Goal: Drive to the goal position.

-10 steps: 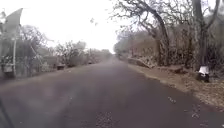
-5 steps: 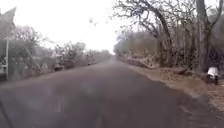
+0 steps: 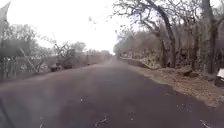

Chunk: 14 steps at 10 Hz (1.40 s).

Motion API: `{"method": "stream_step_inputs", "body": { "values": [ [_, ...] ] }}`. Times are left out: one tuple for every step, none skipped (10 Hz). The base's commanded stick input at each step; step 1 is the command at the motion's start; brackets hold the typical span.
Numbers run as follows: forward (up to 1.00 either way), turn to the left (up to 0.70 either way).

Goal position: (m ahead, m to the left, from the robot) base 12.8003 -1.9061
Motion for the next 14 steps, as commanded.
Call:
{"method": "stream_step_inputs", "body": {
  "values": [
    [0.7, 0.0],
    [0.7, 0.0],
    [0.7, 0.0],
    [0.7, 0.0],
    [0.7, 0.0],
    [0.7, 0.0],
    [0.7, 0.0],
    [0.7, 0.0],
    [0.7, 0.0],
    [0.7, 0.0],
    [0.7, 0.0],
    [0.7, 0.0],
    [0.7, 0.0],
    [0.7, 0.0]
  ]
}}
